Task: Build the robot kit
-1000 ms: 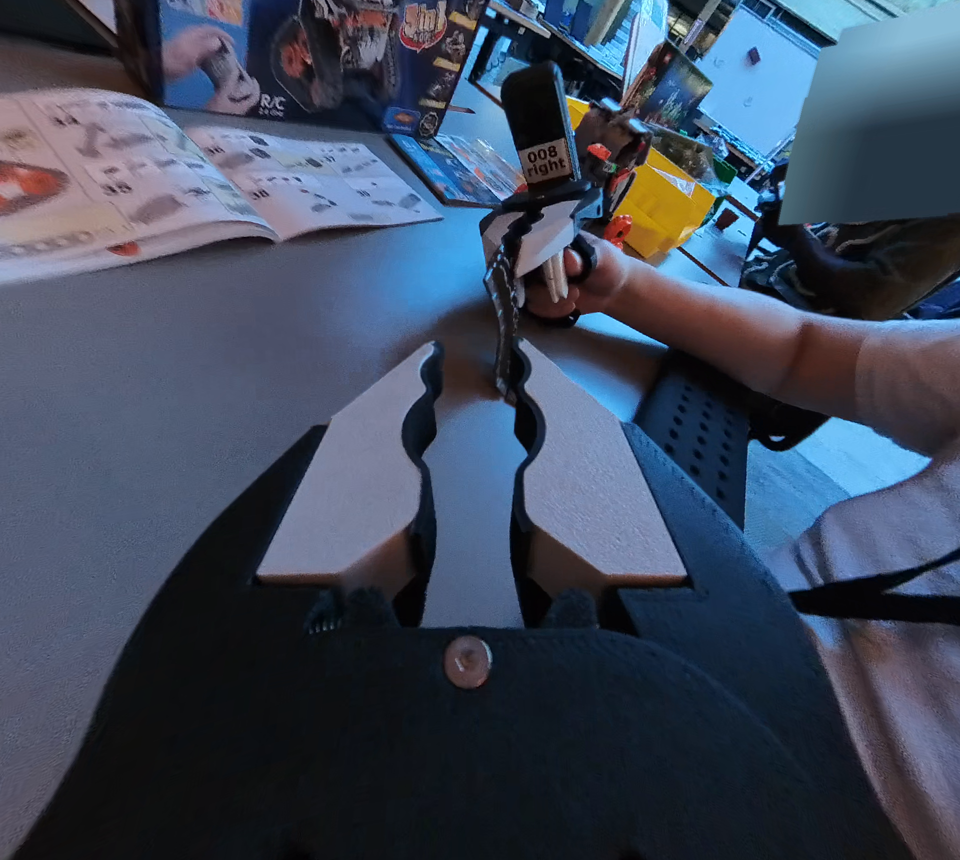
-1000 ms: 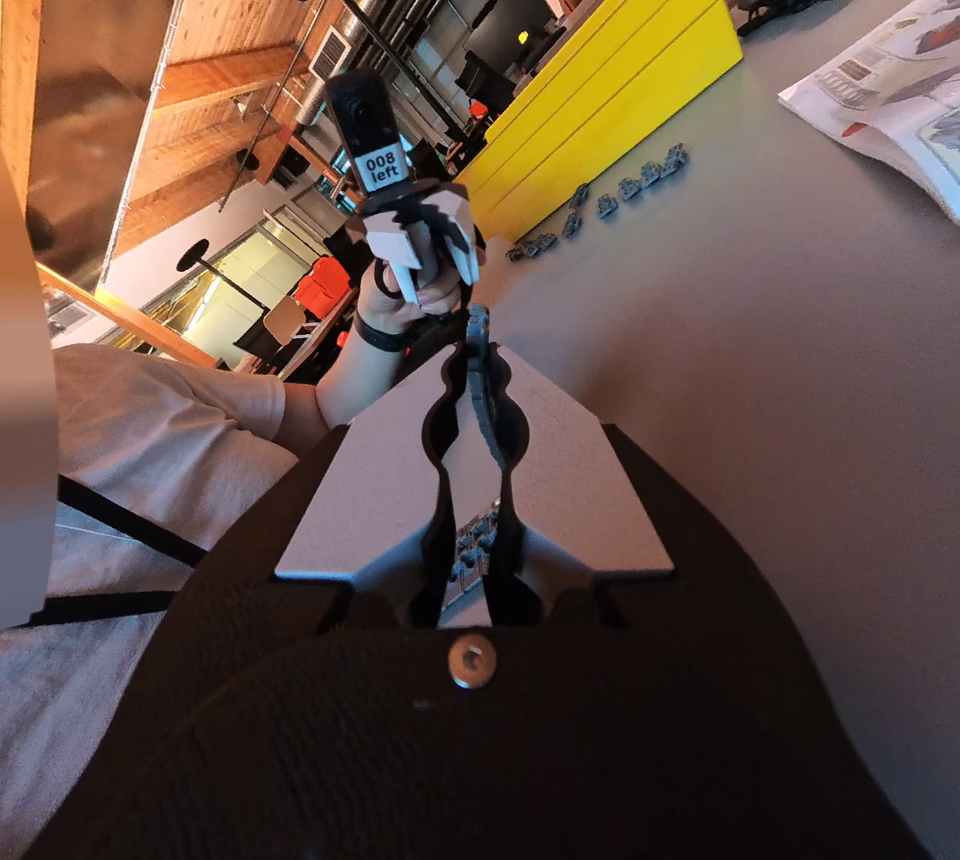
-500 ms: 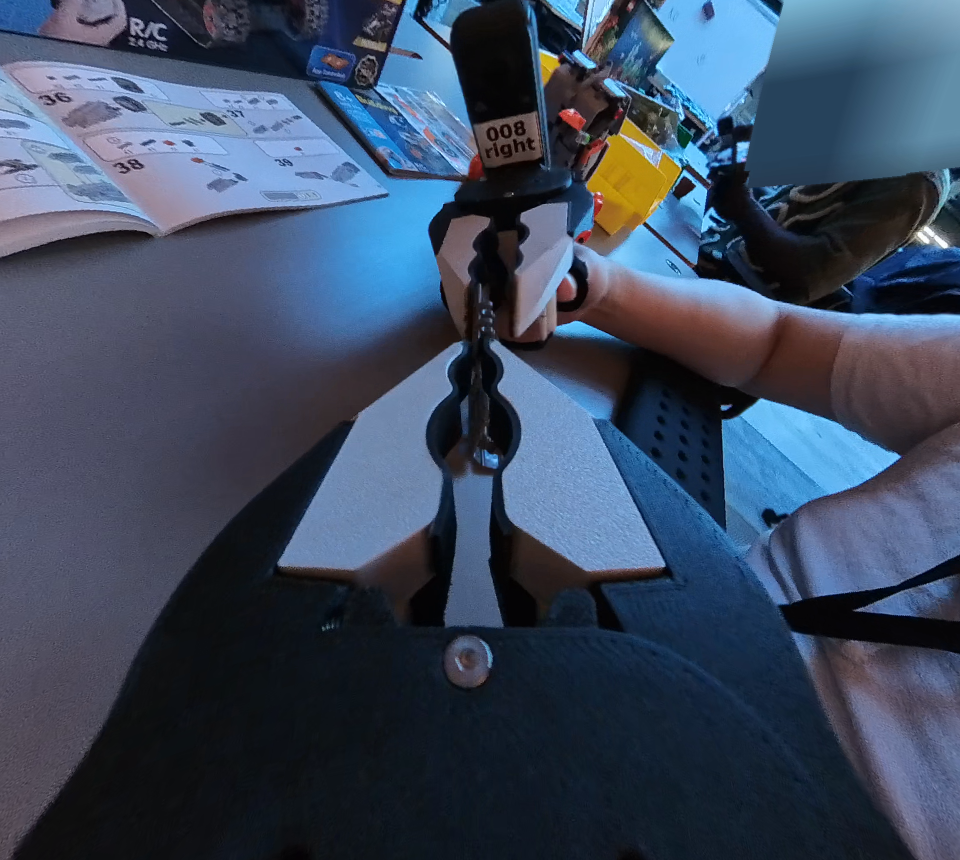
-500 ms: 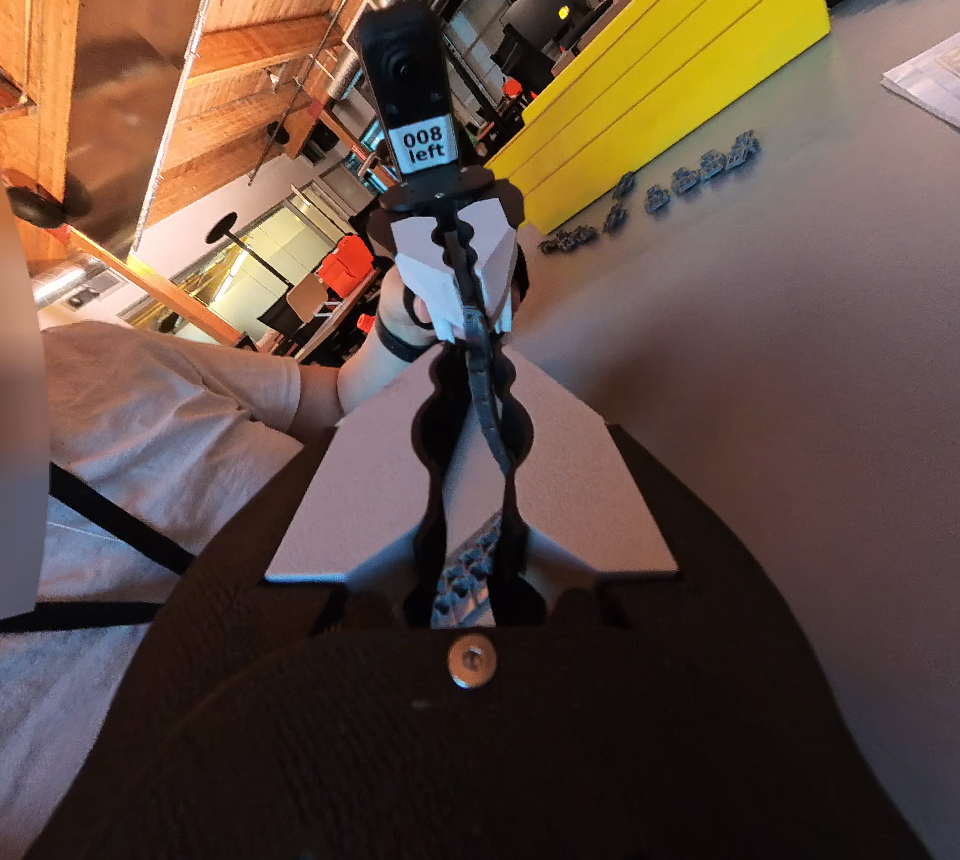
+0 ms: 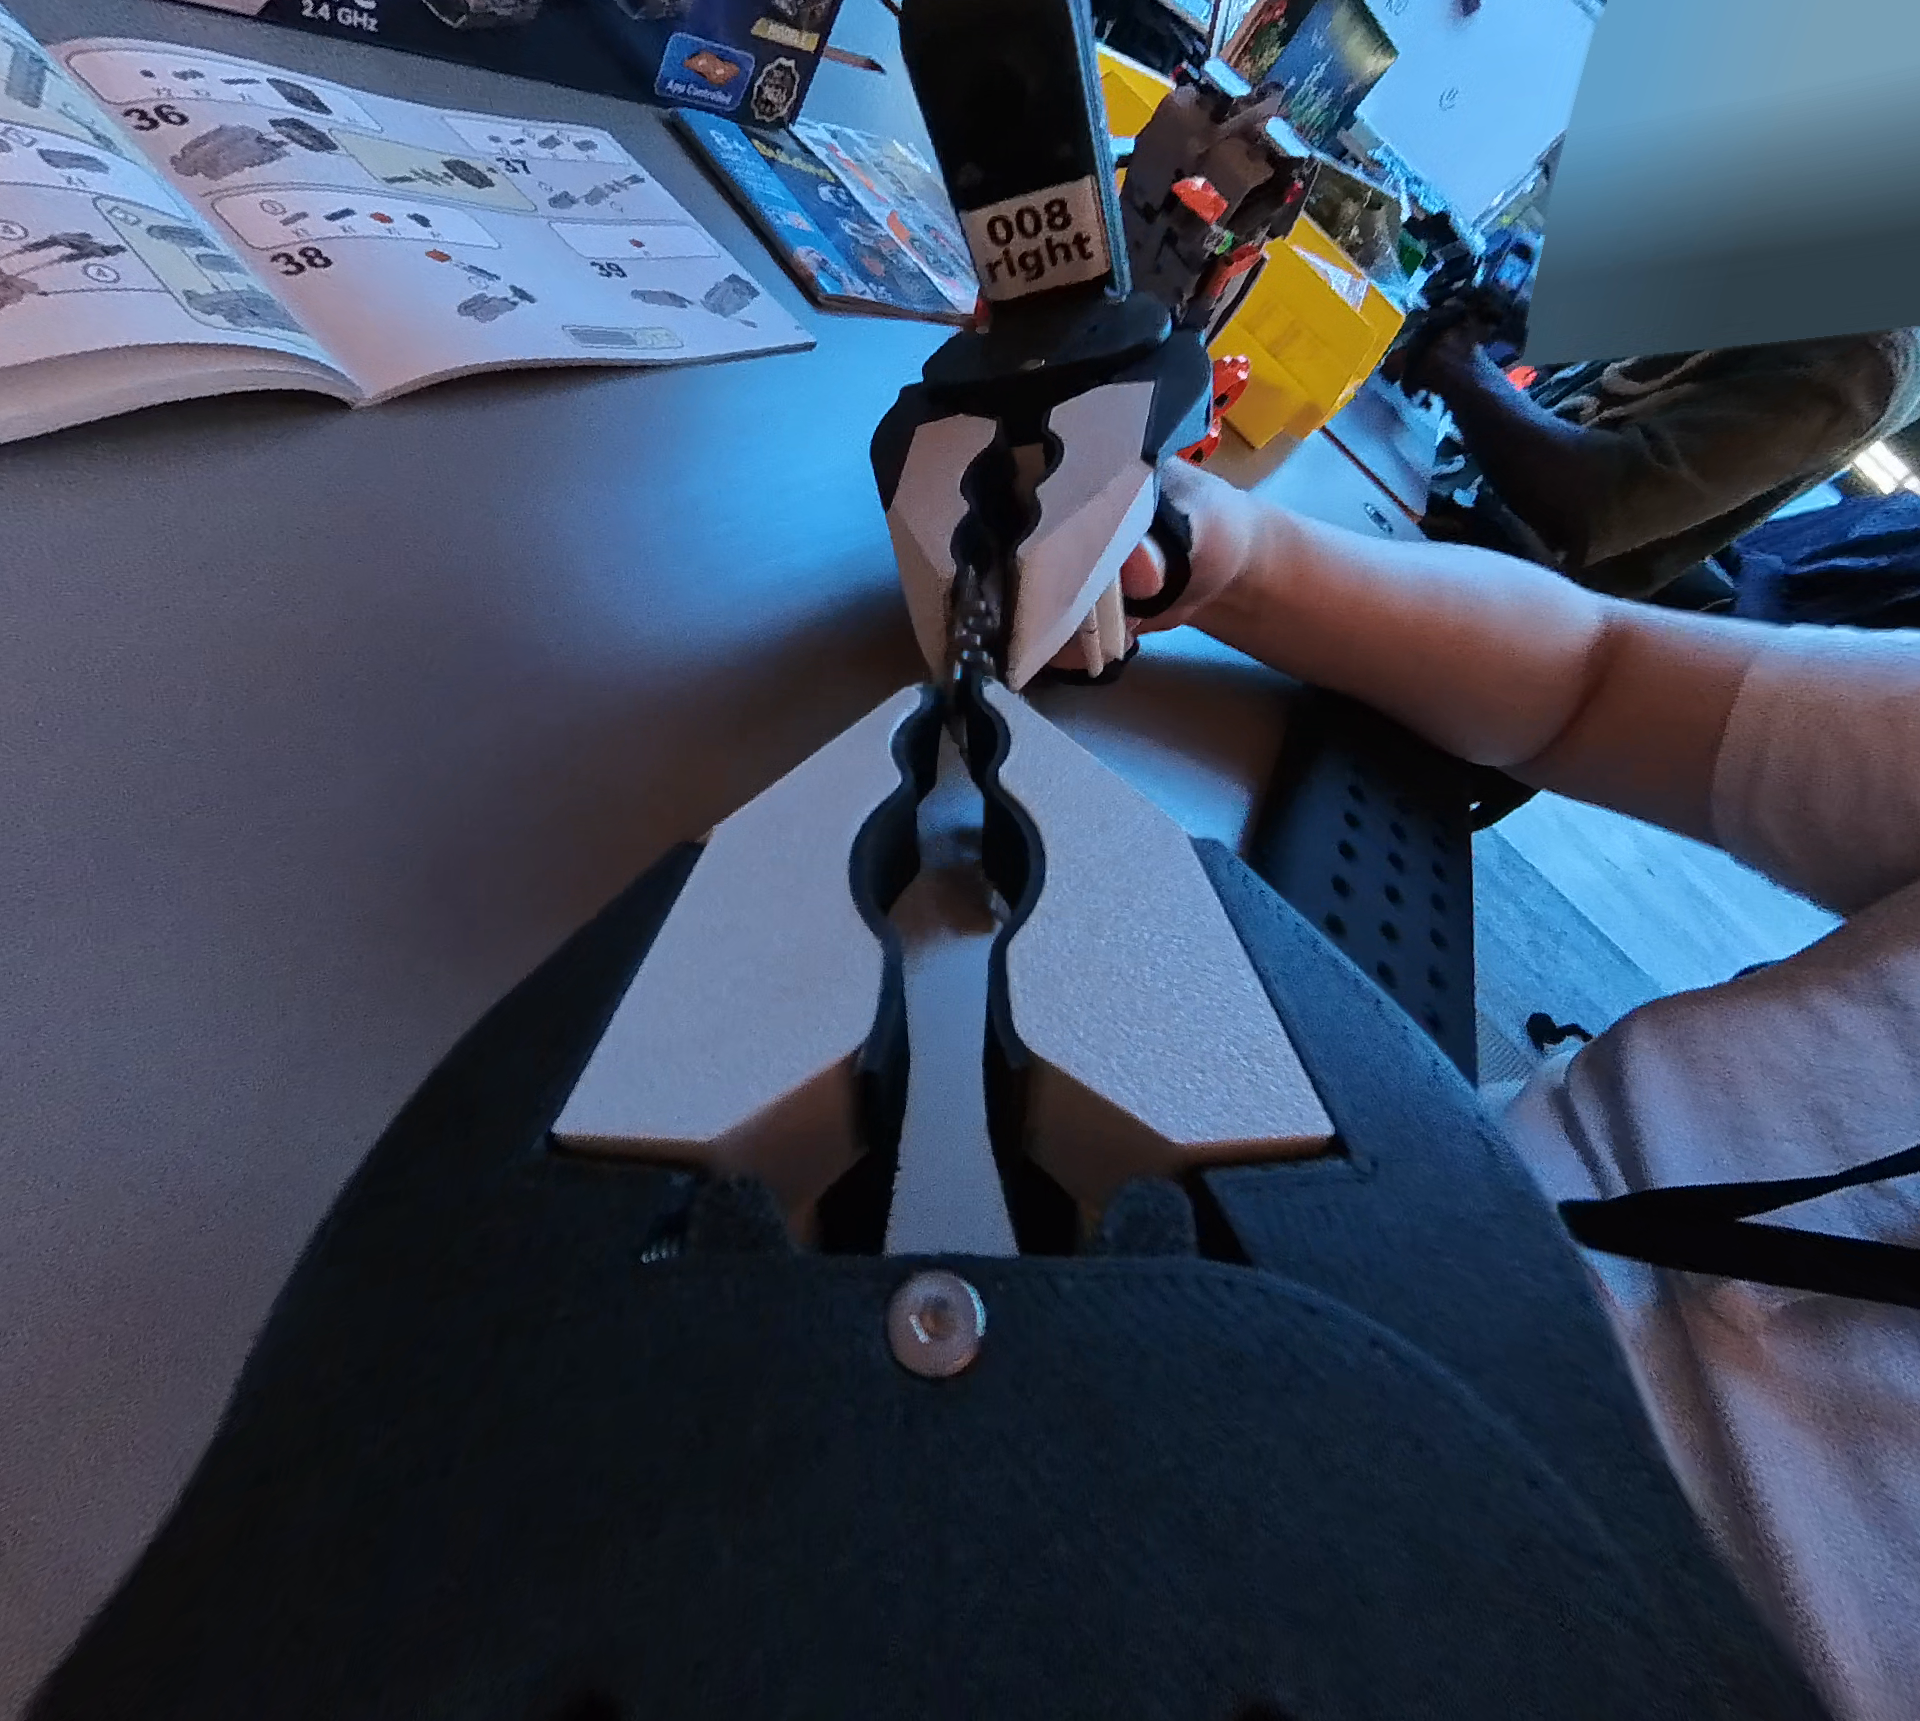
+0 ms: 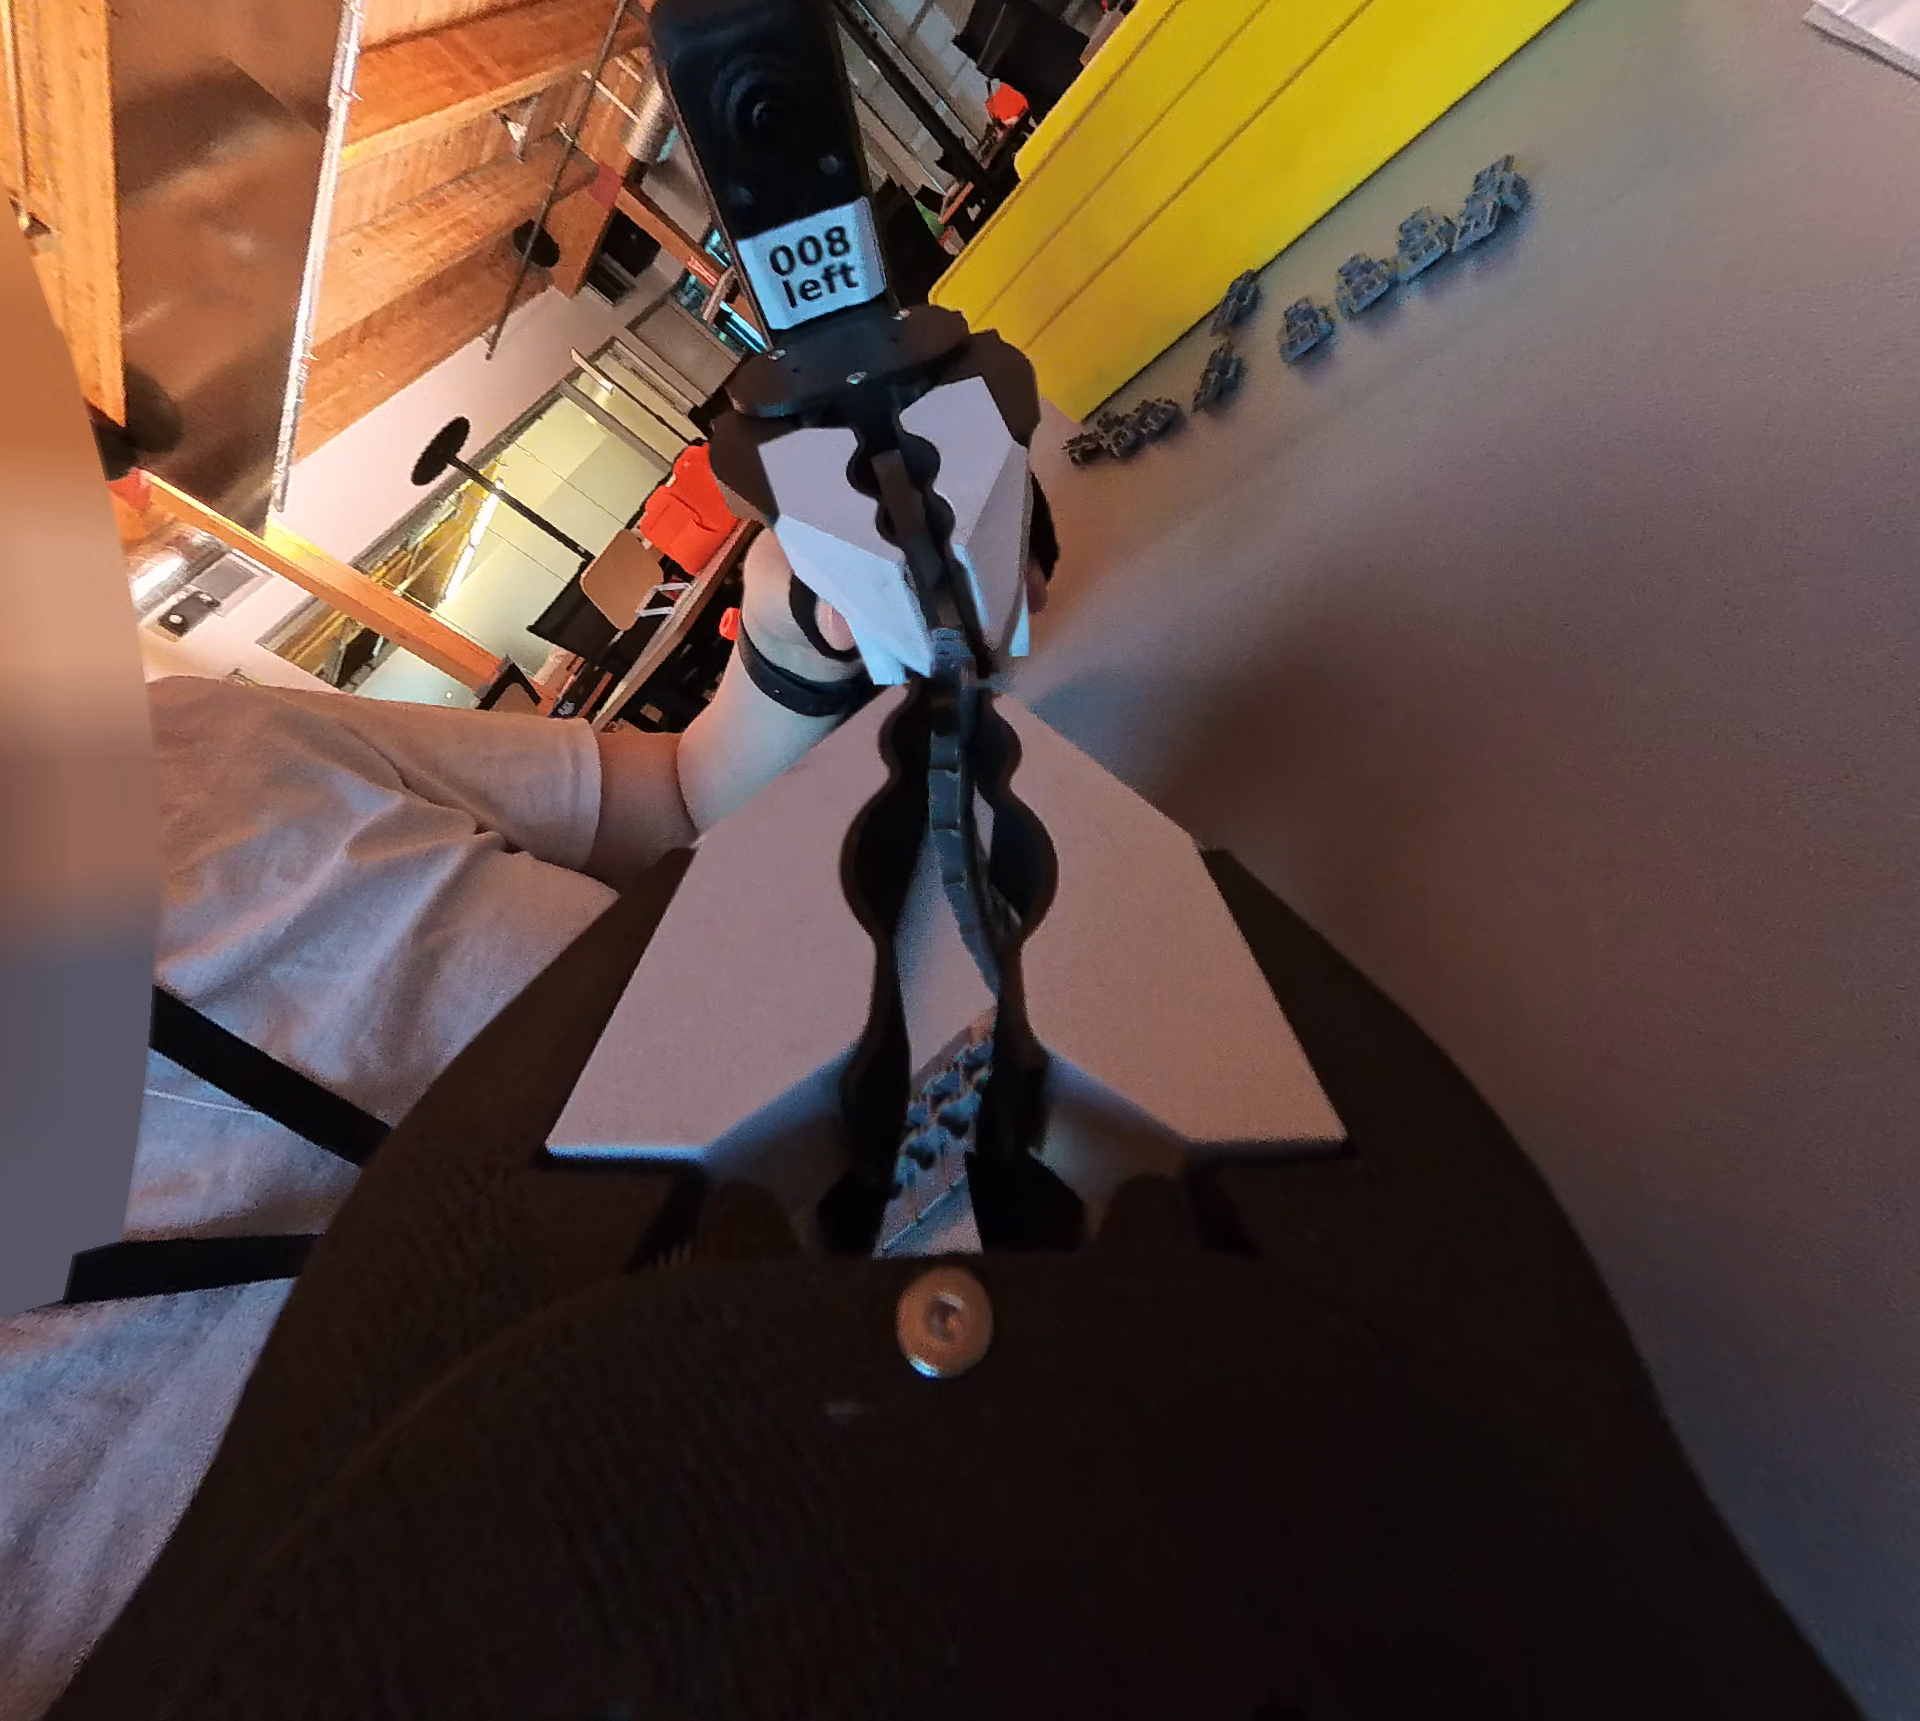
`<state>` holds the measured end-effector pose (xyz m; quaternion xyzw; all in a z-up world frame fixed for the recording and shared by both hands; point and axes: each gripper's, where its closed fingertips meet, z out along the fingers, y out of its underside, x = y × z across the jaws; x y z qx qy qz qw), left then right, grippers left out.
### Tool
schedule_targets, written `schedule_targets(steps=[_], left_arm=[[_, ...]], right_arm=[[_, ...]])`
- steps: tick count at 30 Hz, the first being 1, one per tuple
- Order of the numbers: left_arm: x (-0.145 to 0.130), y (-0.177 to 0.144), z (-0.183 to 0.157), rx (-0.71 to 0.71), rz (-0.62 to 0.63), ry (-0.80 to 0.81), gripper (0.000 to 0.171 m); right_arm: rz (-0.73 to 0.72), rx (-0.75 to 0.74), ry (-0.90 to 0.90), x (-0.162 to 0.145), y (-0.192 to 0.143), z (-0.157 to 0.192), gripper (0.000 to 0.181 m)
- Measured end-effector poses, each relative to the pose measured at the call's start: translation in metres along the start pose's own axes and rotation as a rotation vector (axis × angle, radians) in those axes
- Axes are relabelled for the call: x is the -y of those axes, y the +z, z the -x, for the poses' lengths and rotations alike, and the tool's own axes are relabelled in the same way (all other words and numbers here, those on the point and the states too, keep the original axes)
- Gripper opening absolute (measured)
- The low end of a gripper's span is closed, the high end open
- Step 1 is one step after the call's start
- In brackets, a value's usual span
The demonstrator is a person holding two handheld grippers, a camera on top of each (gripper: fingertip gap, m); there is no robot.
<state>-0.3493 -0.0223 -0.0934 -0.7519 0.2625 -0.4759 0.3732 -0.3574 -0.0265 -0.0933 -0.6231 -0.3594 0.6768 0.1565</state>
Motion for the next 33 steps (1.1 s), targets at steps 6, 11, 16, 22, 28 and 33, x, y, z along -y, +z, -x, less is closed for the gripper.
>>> schedule_targets(steps=[6,11,16,22,28,33], left_arm=[[0.028,-0.070,0.022,0.271,-0.073,0.217,0.011],[0.027,-0.148,0.063,0.511,0.013,0.147,0.013],[0.009,-0.158,0.094,0.661,0.328,0.242,0.017],[-0.019,-0.157,0.128,0.661,0.814,0.516,0.016],[-0.024,-0.171,0.153,0.598,0.992,0.445,0.018],[-0.033,-0.168,0.157,0.540,1.121,0.555,0.025]], right_arm=[[-0.059,-0.044,0.001,0.008,-0.009,-0.007,0.005],[-0.064,-0.088,-0.002,0.015,-0.020,-0.020,0.005],[-0.057,-0.078,0.000,0.014,-0.020,-0.019,0.005],[-0.049,-0.075,0.002,0.012,-0.020,-0.019,0.005],[-0.048,-0.059,0.010,0.011,-0.020,-0.017,0.005],[-0.049,-0.049,0.017,0.012,-0.021,-0.016,0.005]])
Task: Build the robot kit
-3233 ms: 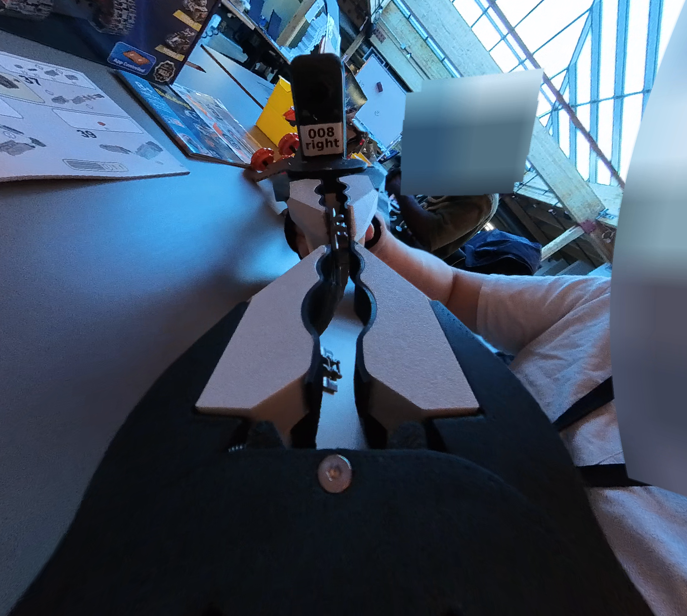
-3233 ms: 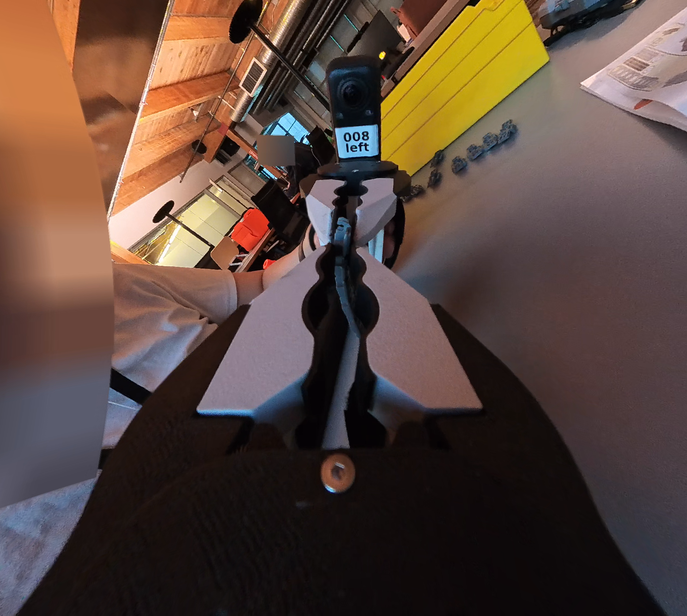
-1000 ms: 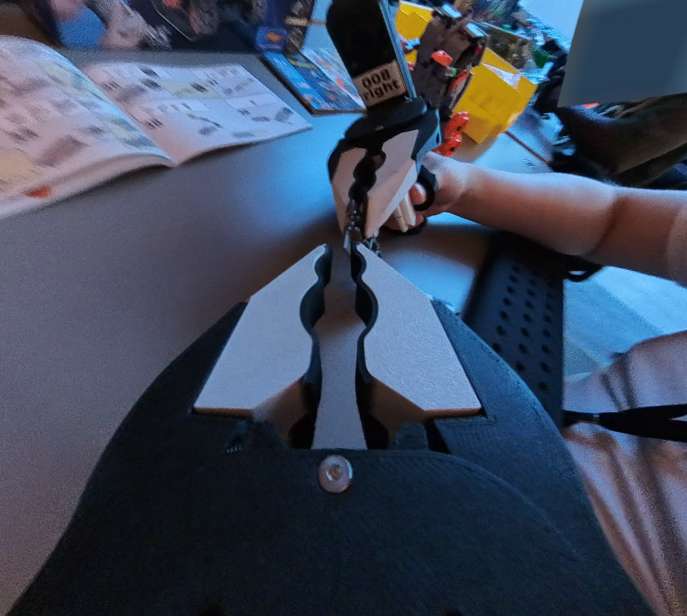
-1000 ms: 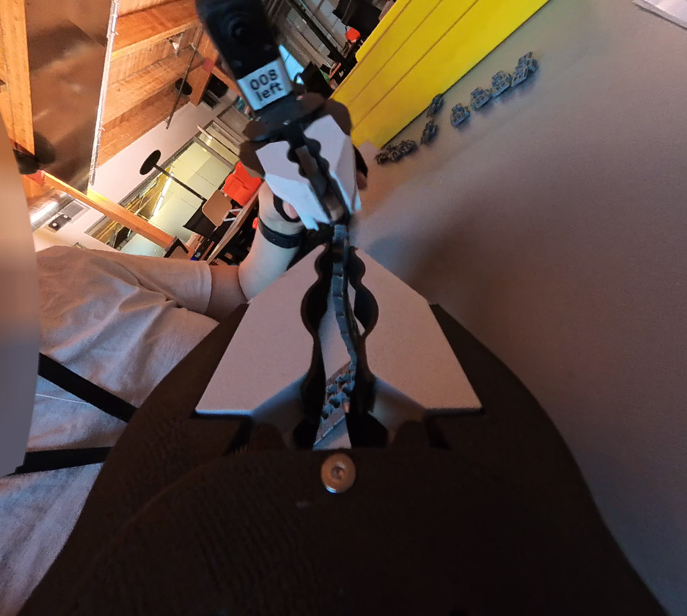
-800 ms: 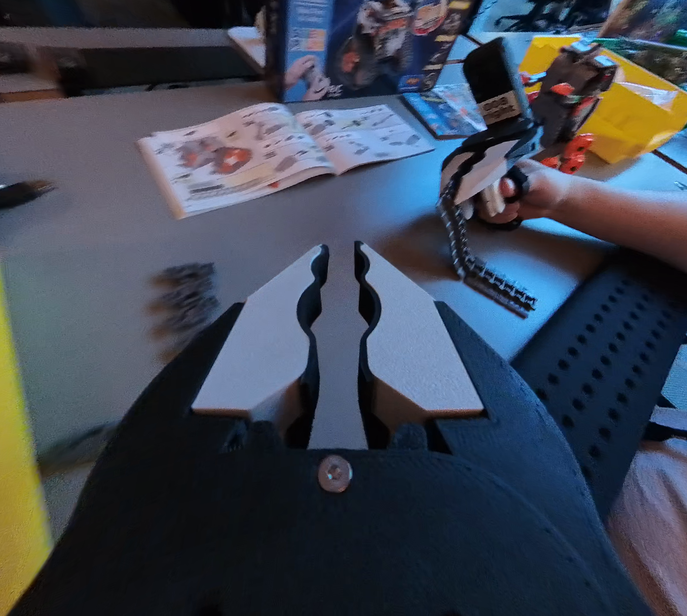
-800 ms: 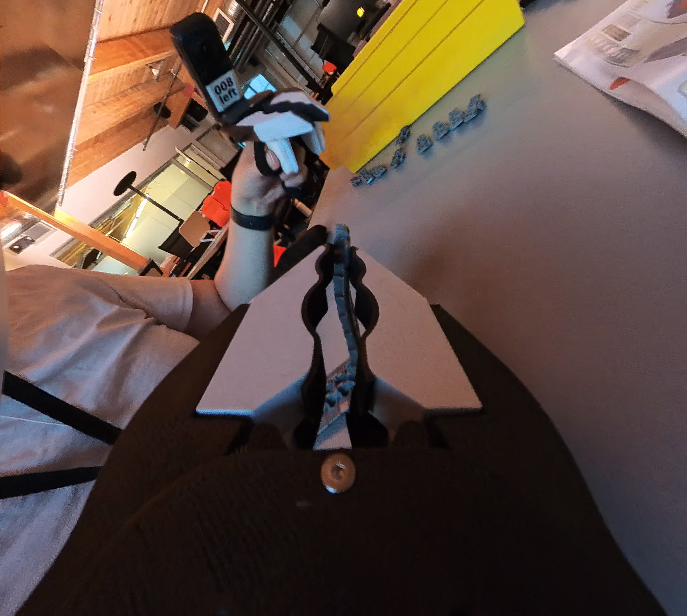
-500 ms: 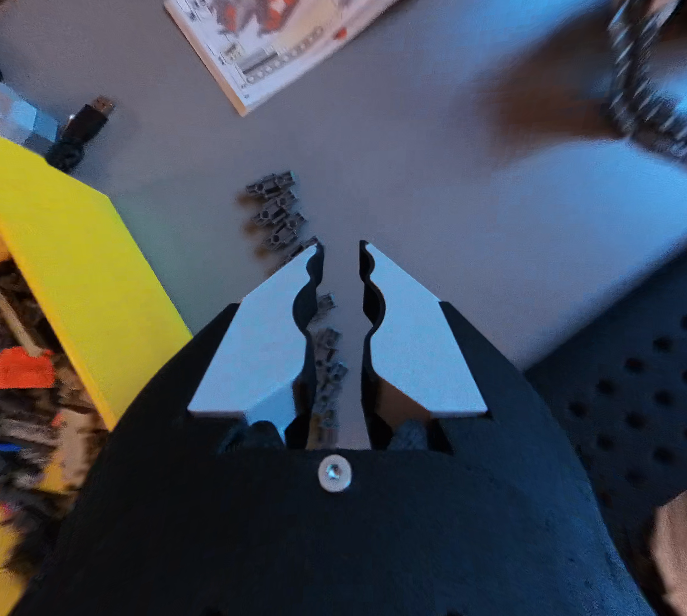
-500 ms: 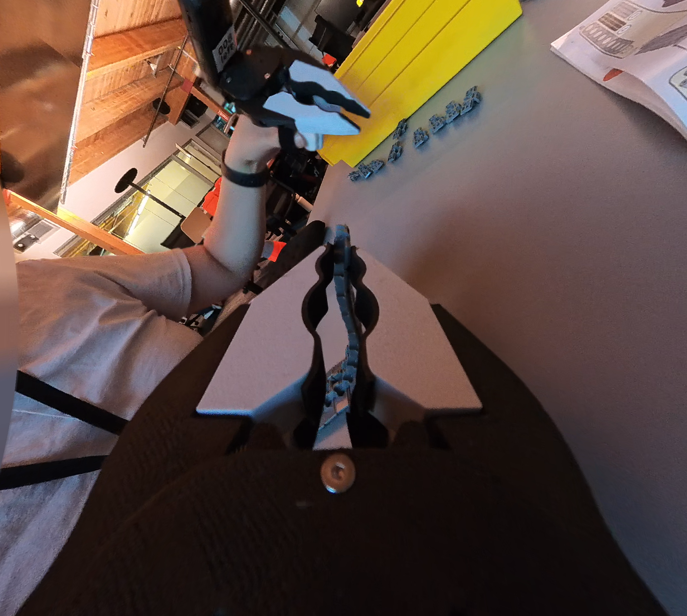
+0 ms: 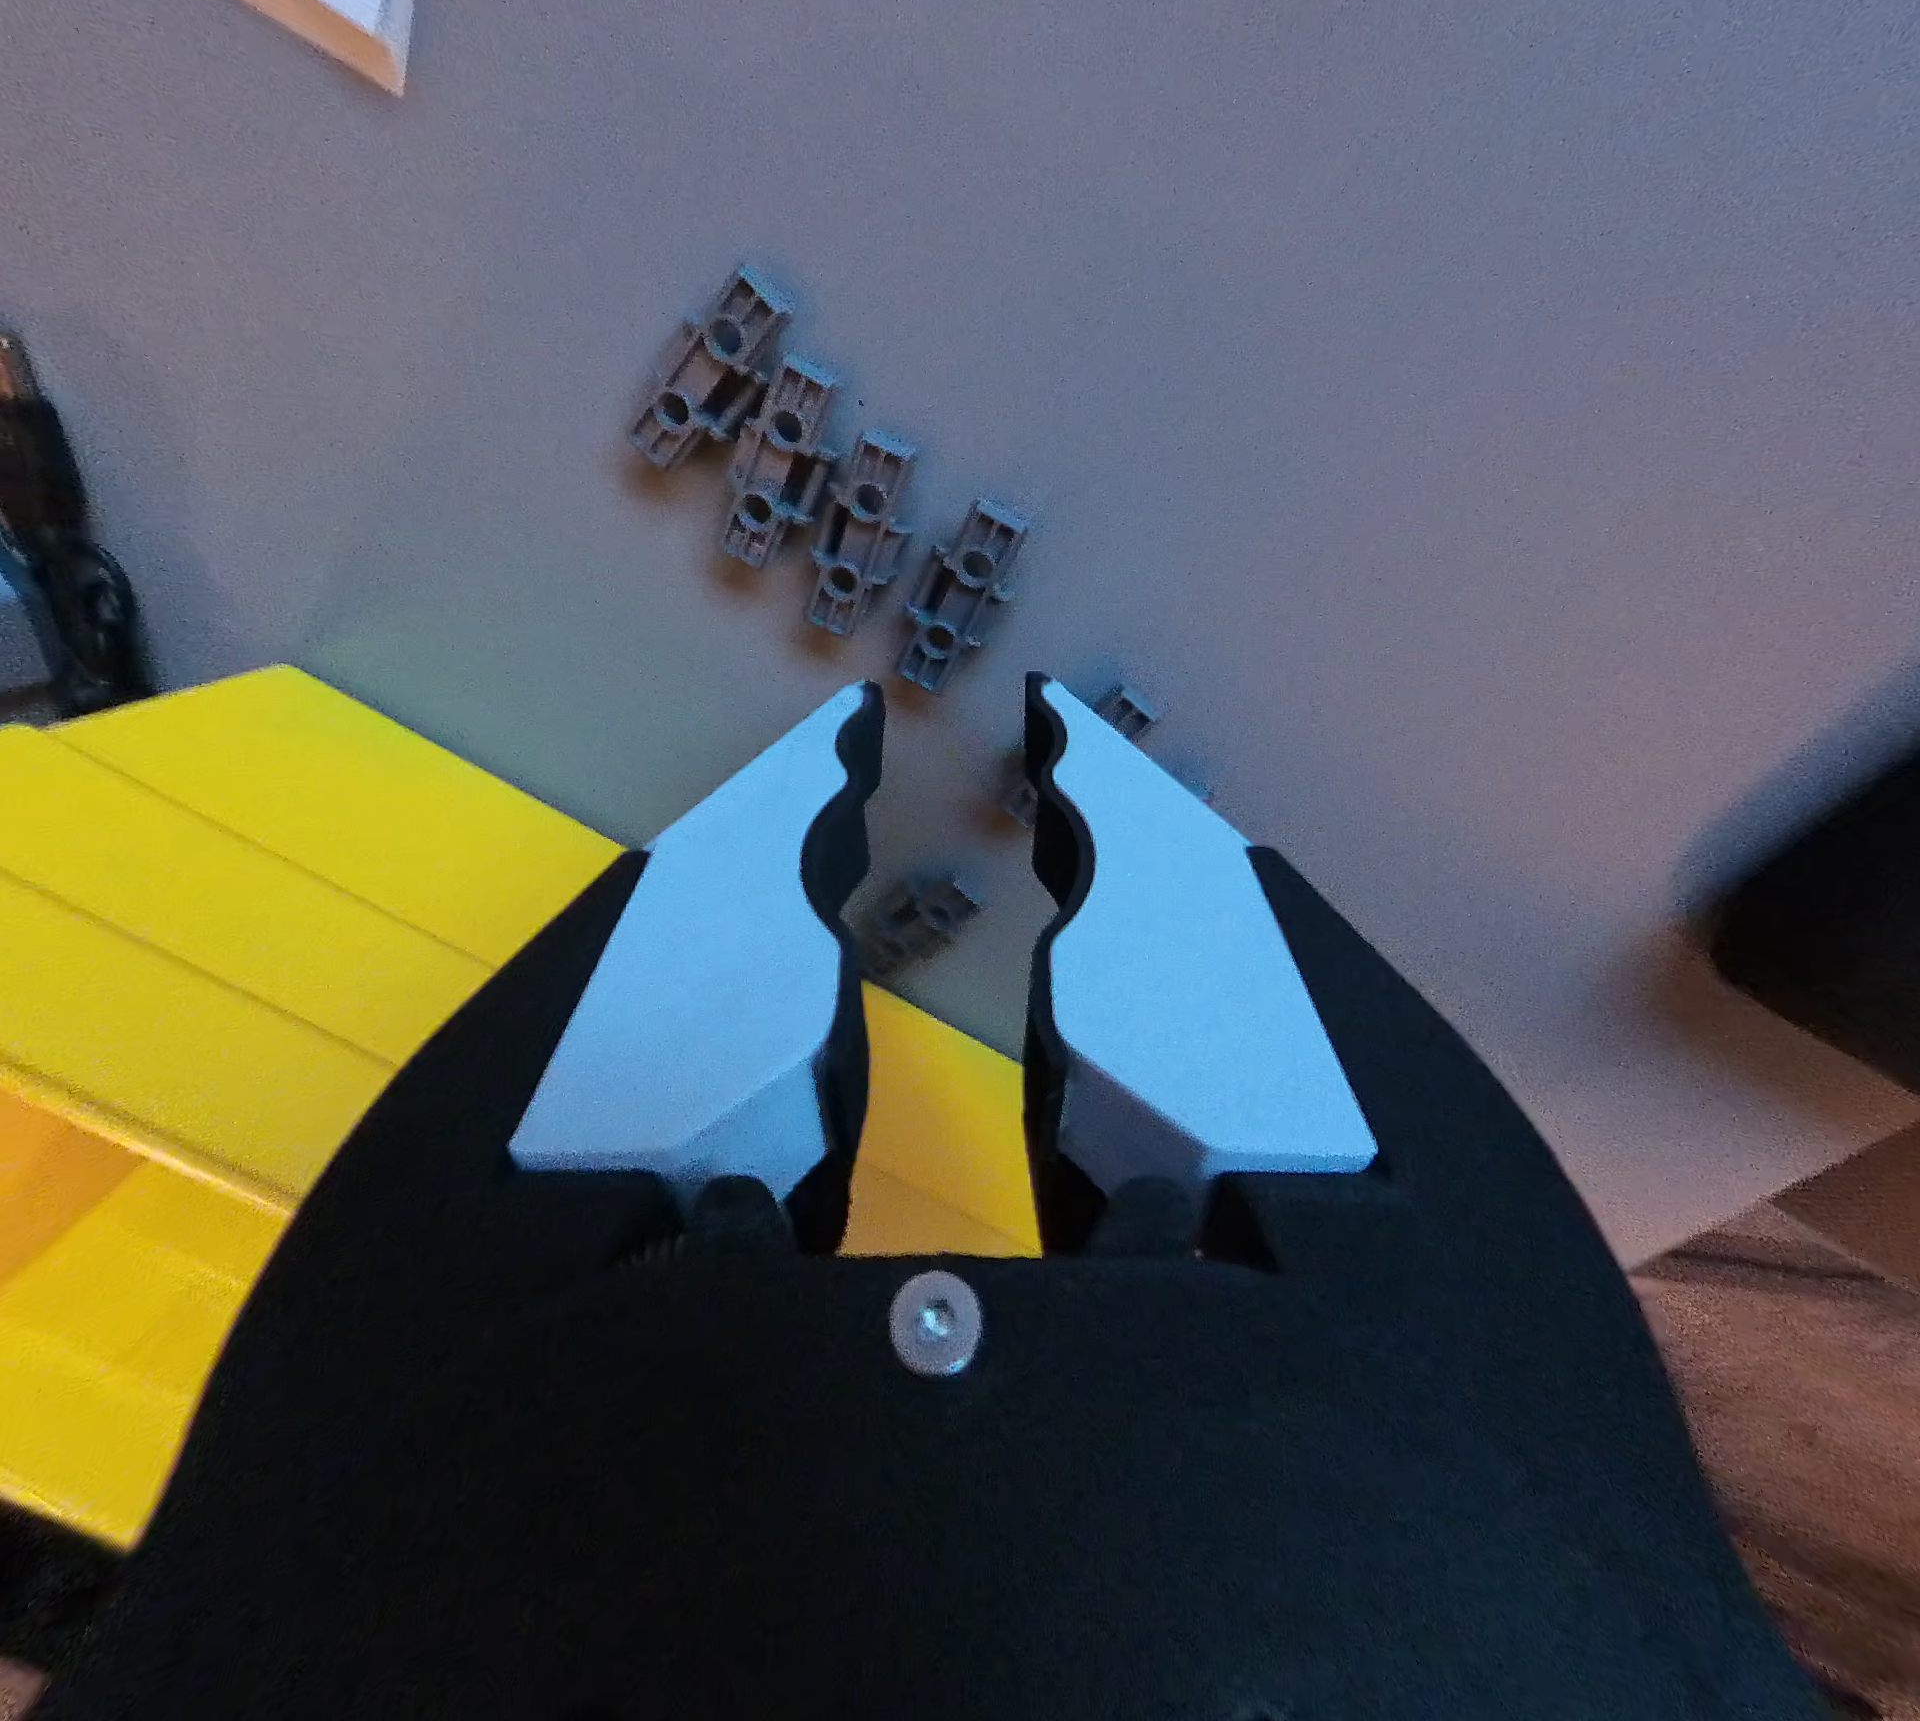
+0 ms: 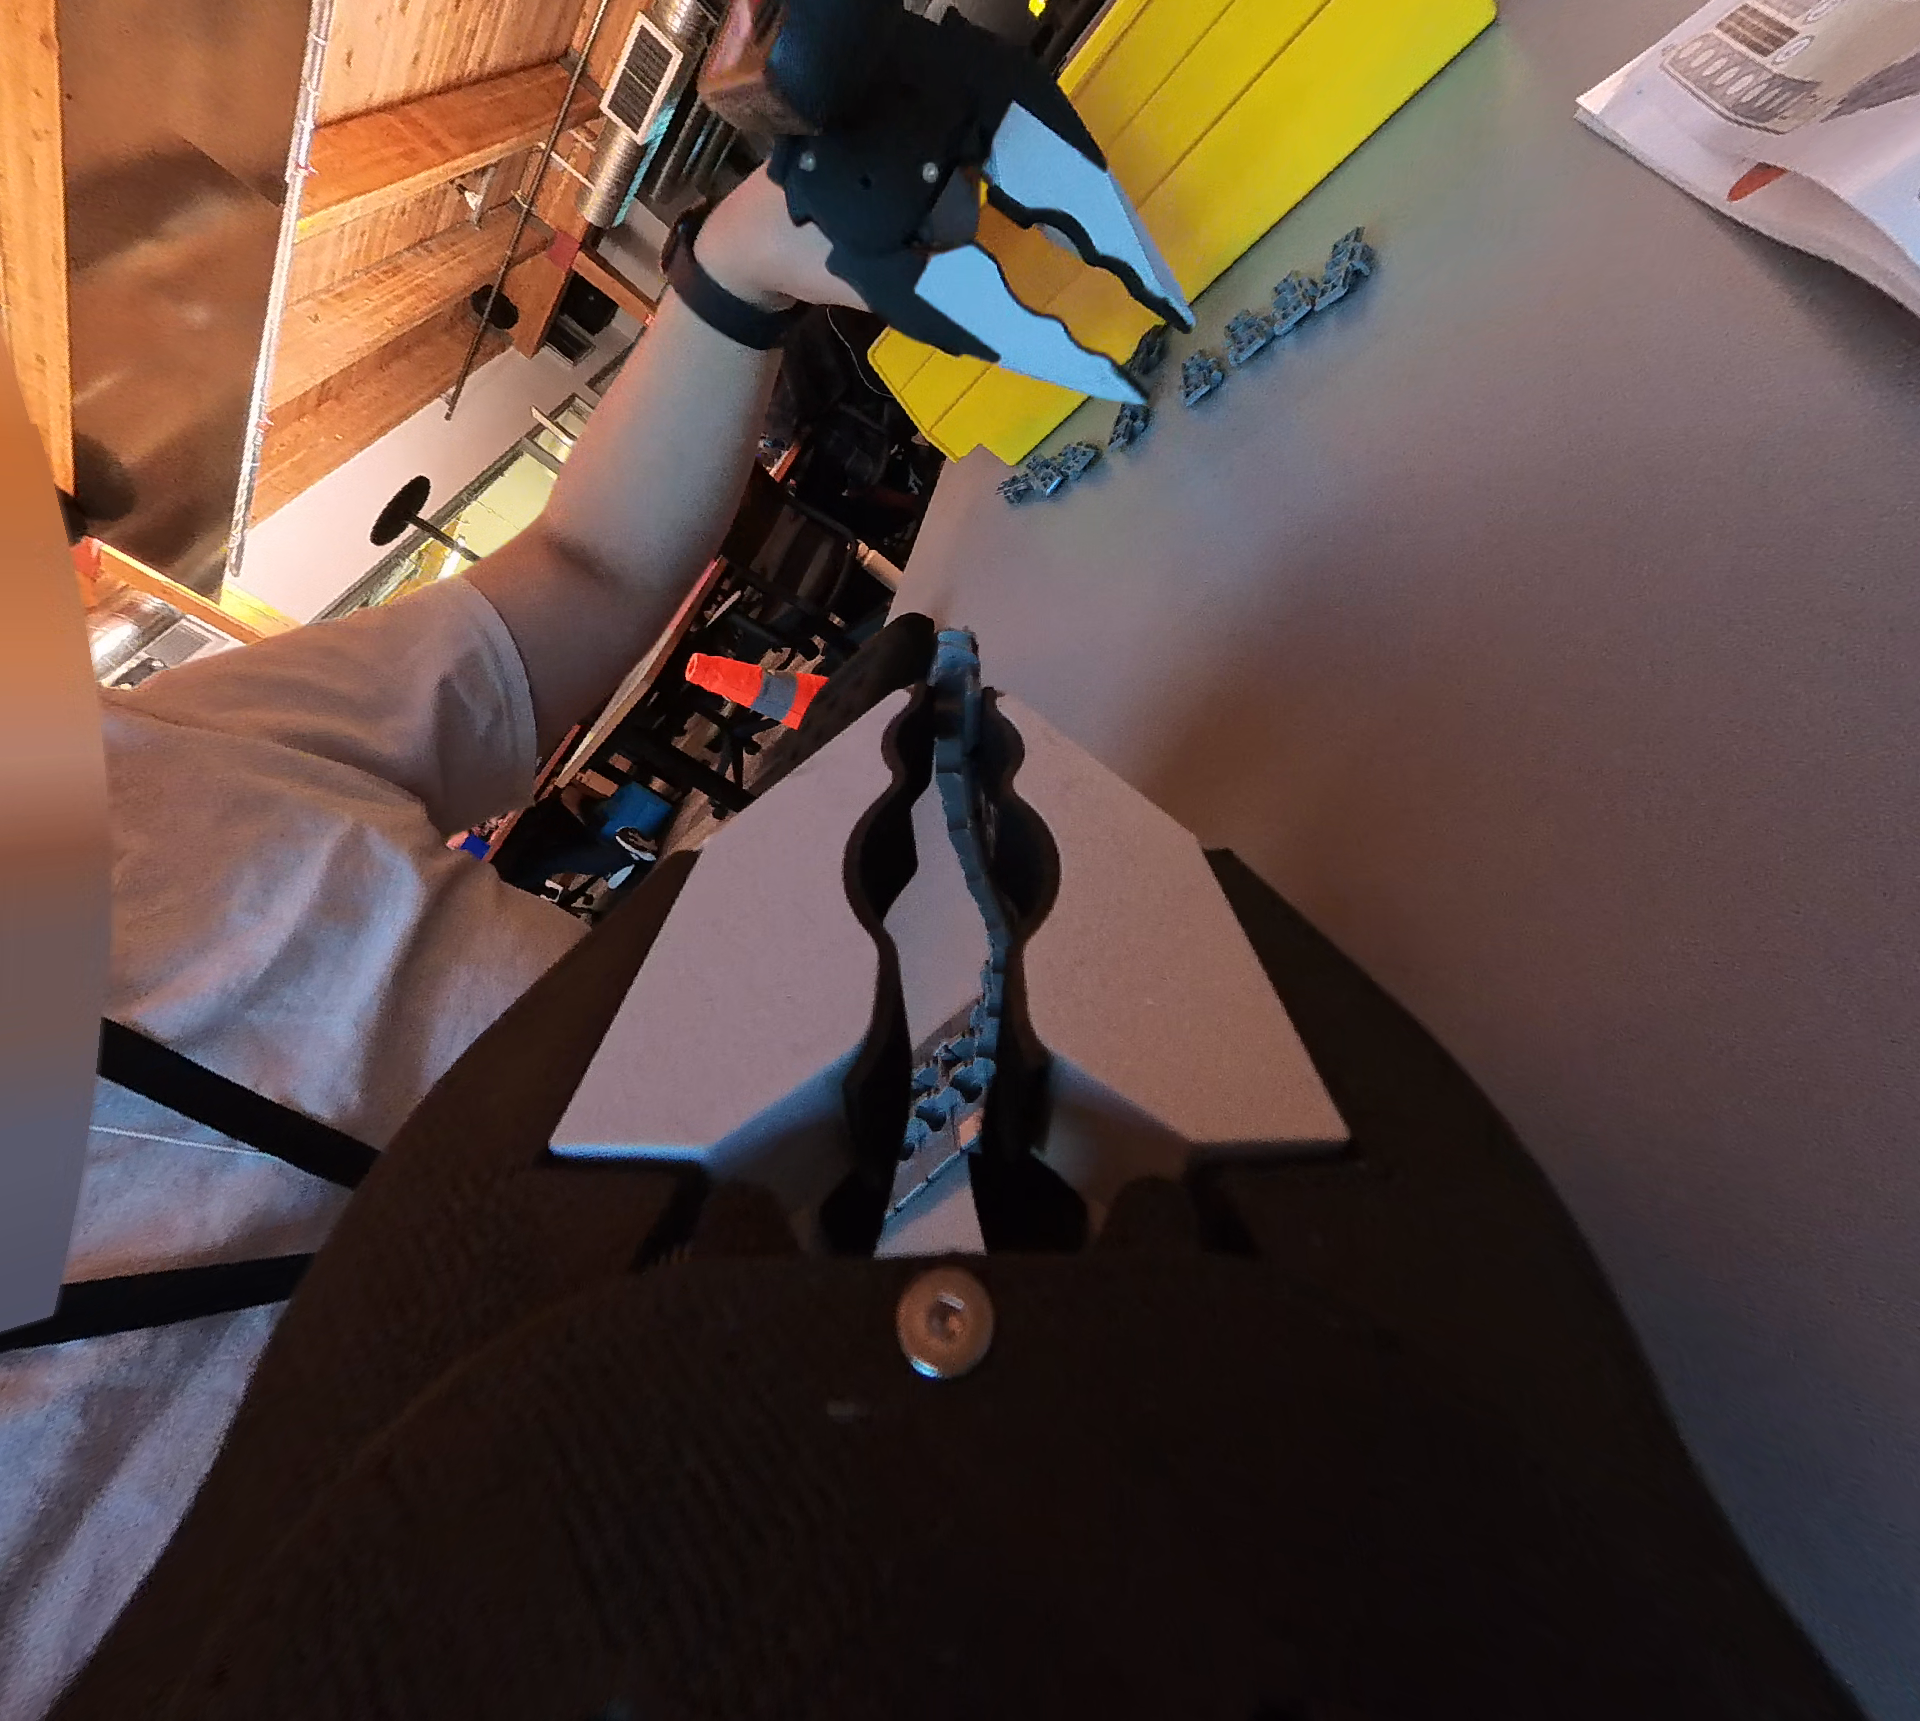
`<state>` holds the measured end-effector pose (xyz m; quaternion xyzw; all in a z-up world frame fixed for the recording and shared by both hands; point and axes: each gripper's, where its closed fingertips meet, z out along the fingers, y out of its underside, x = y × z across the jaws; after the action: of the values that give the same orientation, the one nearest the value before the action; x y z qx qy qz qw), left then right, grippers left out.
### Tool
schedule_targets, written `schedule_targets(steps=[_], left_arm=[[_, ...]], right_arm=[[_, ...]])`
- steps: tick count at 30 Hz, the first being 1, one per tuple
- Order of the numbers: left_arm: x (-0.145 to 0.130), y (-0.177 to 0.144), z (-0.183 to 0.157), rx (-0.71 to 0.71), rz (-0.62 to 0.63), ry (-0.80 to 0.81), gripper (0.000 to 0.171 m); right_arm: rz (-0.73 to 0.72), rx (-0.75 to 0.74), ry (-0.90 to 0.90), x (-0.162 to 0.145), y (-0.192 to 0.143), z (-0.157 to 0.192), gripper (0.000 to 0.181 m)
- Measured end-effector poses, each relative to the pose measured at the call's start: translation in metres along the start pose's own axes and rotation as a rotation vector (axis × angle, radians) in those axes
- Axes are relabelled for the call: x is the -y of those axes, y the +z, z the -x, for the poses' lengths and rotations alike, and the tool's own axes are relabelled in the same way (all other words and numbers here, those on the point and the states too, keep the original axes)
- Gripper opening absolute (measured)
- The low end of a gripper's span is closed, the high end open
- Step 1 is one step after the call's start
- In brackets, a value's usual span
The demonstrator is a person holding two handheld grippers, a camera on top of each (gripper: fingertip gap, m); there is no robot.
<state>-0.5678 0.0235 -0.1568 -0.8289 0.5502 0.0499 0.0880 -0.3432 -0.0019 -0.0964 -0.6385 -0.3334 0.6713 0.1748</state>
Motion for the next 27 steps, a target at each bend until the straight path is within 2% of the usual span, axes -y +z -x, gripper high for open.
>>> schedule_targets(steps=[5,12,18,19,24,27], left_arm=[[-0.003,0.003,0.009,0.127,0.087,0.157,0.023],[-0.007,0.010,0.011,0.211,0.137,0.297,0.019],[0.004,0.010,0.004,0.232,0.070,0.334,0.015],[0.002,0.011,0.003,0.220,0.074,0.330,0.009],[0.003,0.010,0.000,0.167,0.045,0.241,0.008],[0.025,0.001,-0.017,0.032,-0.101,0.083,0.008]], right_arm=[[-0.001,0.008,0.006,0.000,0.000,0.001,0.004],[-0.001,0.019,0.013,0.000,-0.001,0.002,0.005],[-0.001,0.022,0.020,0.000,-0.001,0.001,0.005],[-0.001,0.025,0.020,0.000,-0.001,0.002,0.005],[0.005,0.039,0.016,0.000,-0.001,0.004,0.005],[0.013,0.038,0.020,-0.002,0.000,0.004,0.005]])
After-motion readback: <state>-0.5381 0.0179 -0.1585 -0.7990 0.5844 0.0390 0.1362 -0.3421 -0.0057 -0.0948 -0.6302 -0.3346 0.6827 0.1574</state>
